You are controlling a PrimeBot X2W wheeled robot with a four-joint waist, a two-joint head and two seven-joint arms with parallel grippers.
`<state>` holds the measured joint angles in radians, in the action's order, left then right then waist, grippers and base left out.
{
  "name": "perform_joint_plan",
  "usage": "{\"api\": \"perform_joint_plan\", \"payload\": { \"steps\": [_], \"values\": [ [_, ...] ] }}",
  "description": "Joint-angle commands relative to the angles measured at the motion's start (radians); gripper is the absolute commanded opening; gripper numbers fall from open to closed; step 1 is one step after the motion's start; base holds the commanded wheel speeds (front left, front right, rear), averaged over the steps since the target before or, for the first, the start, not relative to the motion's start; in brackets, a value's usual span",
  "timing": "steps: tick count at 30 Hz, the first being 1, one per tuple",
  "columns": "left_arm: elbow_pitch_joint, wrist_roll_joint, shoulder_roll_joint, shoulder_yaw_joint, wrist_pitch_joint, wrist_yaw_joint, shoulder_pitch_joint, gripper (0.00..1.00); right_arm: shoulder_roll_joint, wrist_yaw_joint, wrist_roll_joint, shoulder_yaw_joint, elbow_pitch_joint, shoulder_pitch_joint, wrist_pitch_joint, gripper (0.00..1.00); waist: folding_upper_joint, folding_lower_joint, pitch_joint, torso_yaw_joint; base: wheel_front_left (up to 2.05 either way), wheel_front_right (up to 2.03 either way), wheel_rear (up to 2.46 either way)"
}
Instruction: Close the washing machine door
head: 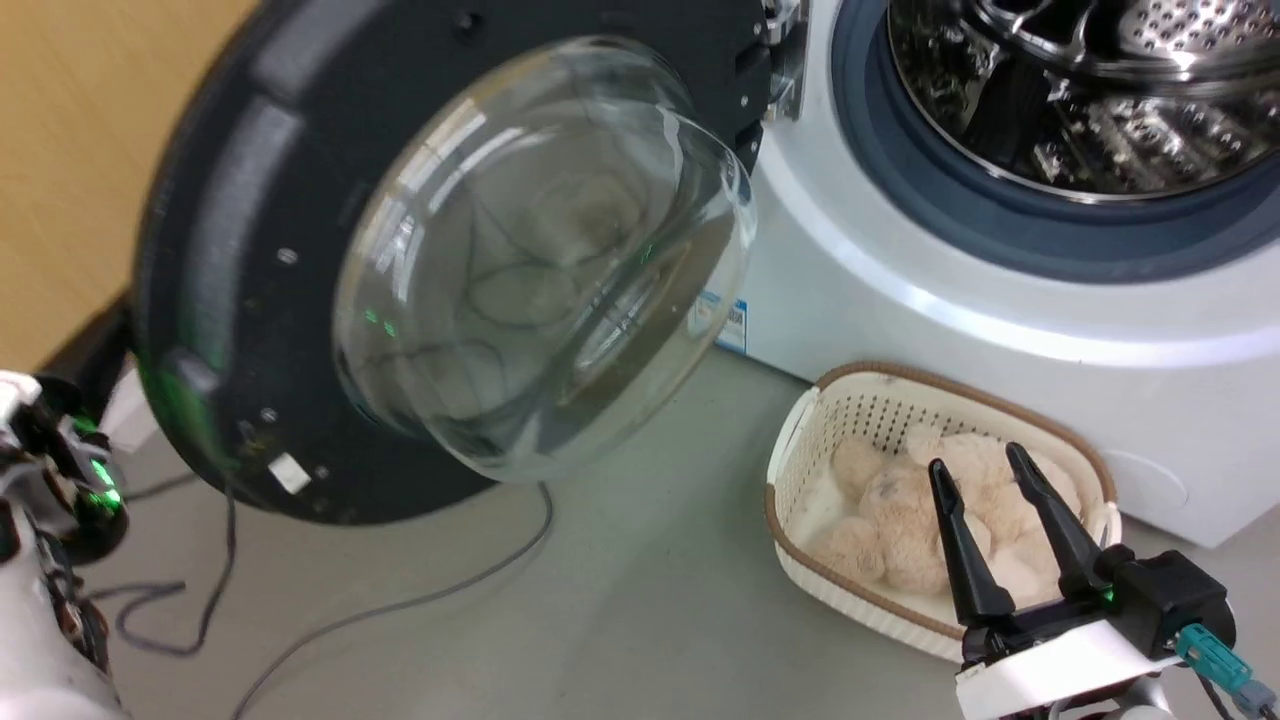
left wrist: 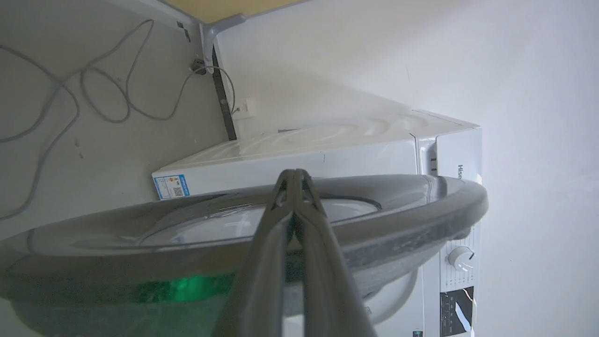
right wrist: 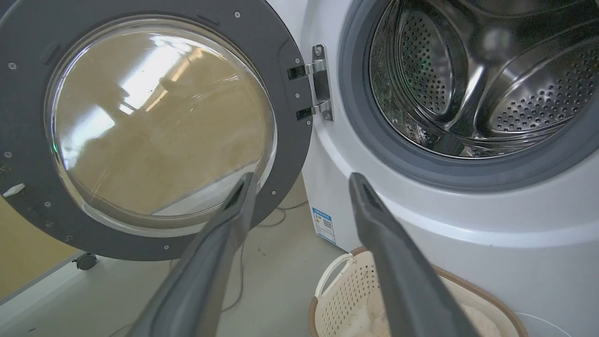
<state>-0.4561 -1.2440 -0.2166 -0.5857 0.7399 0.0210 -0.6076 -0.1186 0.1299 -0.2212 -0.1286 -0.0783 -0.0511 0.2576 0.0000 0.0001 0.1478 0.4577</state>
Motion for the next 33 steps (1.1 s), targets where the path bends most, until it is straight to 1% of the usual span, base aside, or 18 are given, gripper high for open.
{"api": "perform_joint_plan", "payload": {
  "steps": [1,6,10,15,19,23,25,28,33],
  "values": [
    [0.013,-0.004,0.021,0.014,0.021,0.005,0.030,0.00,0.007,0.001,-0.006,0.004,-0.001,-0.001,0.004,1.00,0.0000,-0.0001,-0.013,0.001,0.00,0.00,0.00],
    [0.104,-0.003,0.053,0.057,0.102,0.015,0.115,0.00,0.023,0.001,-0.009,0.012,-0.004,0.012,0.004,1.00,0.0000,-0.0001,-0.054,-0.008,0.00,0.00,0.00],
    [0.186,-0.004,0.099,0.096,0.152,0.027,0.189,0.00,0.034,0.001,-0.011,0.034,-0.003,0.031,0.004,1.00,0.0000,-0.0001,-0.085,-0.023,0.00,0.00,0.00],
    [0.301,-0.031,0.149,0.152,0.199,0.060,0.298,0.00,0.045,0.001,-0.015,0.052,-0.004,0.055,0.004,1.00,0.0000,-0.0001,-0.117,-0.059,0.00,0.00,0.00],
    [0.386,-0.095,0.164,0.204,0.218,0.101,0.388,0.00,0.047,0.001,-0.012,0.064,-0.003,0.062,0.004,1.00,0.0000,-0.0001,-0.128,-0.101,0.00,0.00,0.00],
    [0.458,-0.196,0.166,0.291,0.185,0.139,0.471,0.00,0.048,0.001,-0.012,0.081,0.003,0.062,0.004,1.00,0.0000,-0.0001,-0.127,-0.152,0.00,0.00,0.00],
    [0.495,-0.230,0.166,0.345,0.153,0.147,0.510,0.00,0.049,0.001,-0.012,0.087,0.006,0.064,0.004,1.00,0.0000,-0.0001,-0.123,-0.182,0.00,0.00,0.00],
    [0.543,-0.265,0.166,0.426,0.111,0.141,0.560,0.00,0.048,0.001,-0.010,0.094,0.010,0.065,0.004,1.00,0.0000,-0.0001,-0.112,-0.229,0.00,0.00,0.00],
    [0.581,-0.316,0.166,0.533,0.030,0.129,0.607,0.00,0.043,0.001,-0.008,0.100,0.014,0.060,0.004,1.00,0.0000,-0.0001,-0.091,-0.318,0.00,0.00,0.00]
  ]
}}
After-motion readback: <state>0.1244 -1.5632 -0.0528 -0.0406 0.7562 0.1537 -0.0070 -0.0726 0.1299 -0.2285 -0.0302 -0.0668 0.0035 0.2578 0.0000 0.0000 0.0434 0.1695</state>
